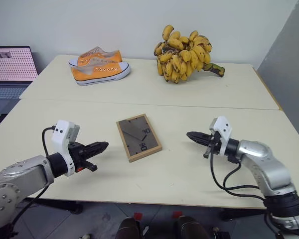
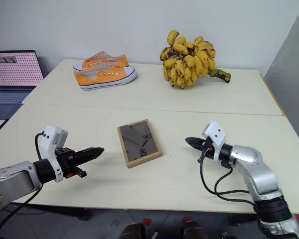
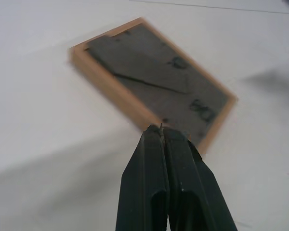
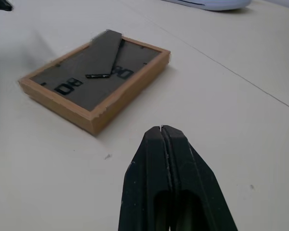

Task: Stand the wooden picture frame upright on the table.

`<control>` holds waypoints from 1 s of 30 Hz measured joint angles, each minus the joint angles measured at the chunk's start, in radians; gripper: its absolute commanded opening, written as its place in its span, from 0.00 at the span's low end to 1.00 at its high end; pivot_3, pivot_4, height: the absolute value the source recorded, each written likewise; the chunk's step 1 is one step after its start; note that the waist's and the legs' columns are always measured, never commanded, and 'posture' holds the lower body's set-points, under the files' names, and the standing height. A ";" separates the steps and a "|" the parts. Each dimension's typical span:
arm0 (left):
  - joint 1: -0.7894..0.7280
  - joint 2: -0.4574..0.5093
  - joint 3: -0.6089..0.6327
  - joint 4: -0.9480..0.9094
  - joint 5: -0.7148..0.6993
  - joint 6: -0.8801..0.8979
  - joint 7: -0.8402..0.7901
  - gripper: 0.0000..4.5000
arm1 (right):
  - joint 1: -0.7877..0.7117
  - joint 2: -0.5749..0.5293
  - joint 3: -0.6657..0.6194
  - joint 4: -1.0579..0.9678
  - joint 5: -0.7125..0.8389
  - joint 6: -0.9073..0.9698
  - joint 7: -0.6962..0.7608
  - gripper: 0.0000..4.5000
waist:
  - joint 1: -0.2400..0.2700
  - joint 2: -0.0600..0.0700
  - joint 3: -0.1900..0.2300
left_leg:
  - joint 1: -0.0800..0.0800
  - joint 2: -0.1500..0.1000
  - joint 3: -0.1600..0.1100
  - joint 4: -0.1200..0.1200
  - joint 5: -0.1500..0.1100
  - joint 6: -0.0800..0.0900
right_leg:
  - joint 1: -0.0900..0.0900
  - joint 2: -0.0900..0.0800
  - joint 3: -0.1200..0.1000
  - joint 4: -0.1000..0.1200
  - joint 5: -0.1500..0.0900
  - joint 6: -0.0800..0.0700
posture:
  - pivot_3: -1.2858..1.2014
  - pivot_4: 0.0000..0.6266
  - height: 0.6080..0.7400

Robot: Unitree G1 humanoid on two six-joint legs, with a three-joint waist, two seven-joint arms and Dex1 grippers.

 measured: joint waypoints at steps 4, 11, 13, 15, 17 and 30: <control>-0.098 -0.044 -0.058 0.176 0.154 -0.109 -0.013 0.01 | -0.028 0.083 0.048 0.080 -0.073 -0.067 -0.053 0.00 | 0.000 0.000 0.000 | 0.000 0.000 0.000 0.000 0.000 0.000 | 0.000 0.000 0.000 0.001 0.000 0.000 | 0.52 0.24 1.00; -0.303 -0.128 -0.185 0.437 0.348 -0.263 -0.083 0.01 | -0.070 0.173 0.094 0.198 -0.154 -0.160 -0.104 0.00 | 0.008 -0.001 0.000 | 0.000 -0.001 0.000 0.000 0.000 0.000 | -0.001 0.000 -0.001 0.004 0.000 0.000 | 0.52 0.24 1.00; -0.369 -0.166 -0.231 0.510 0.403 -0.299 -0.108 0.01 | -0.086 0.202 0.097 0.246 -0.167 -0.184 -0.121 0.00 | 0.009 -0.001 -0.001 | 0.000 0.000 -0.001 0.000 0.000 -0.001 | -0.001 0.000 -0.002 0.005 0.000 0.000 | 0.52 0.24 1.00; -0.400 -0.202 -0.278 0.548 0.442 -0.325 -0.138 0.01 | -0.090 0.225 0.106 0.276 -0.185 -0.200 -0.131 0.00 | 0.008 -0.001 -0.001 | 0.000 -0.001 -0.001 0.000 0.001 -0.001 | -0.001 0.000 -0.001 0.005 0.000 0.000 | 0.52 0.24 1.00; -0.420 -0.241 -0.318 0.577 0.476 -0.342 -0.163 0.01 | -0.090 0.235 0.110 0.298 -0.193 -0.206 -0.138 0.00 | 0.008 -0.001 -0.001 | -0.001 -0.001 -0.001 0.000 0.000 -0.001 | -0.001 0.000 -0.001 0.005 0.000 0.000 | 0.52 0.24 1.00; -0.513 -0.395 -0.434 0.643 0.605 -0.377 -0.259 0.01 | -0.064 0.219 0.081 0.258 -0.192 -0.194 -0.161 0.00 | 0.024 -0.001 -0.001 | -0.001 -0.001 -0.002 0.002 0.001 -0.001 | 0.000 0.000 -0.003 0.005 0.000 0.000 | 0.52 0.24 1.00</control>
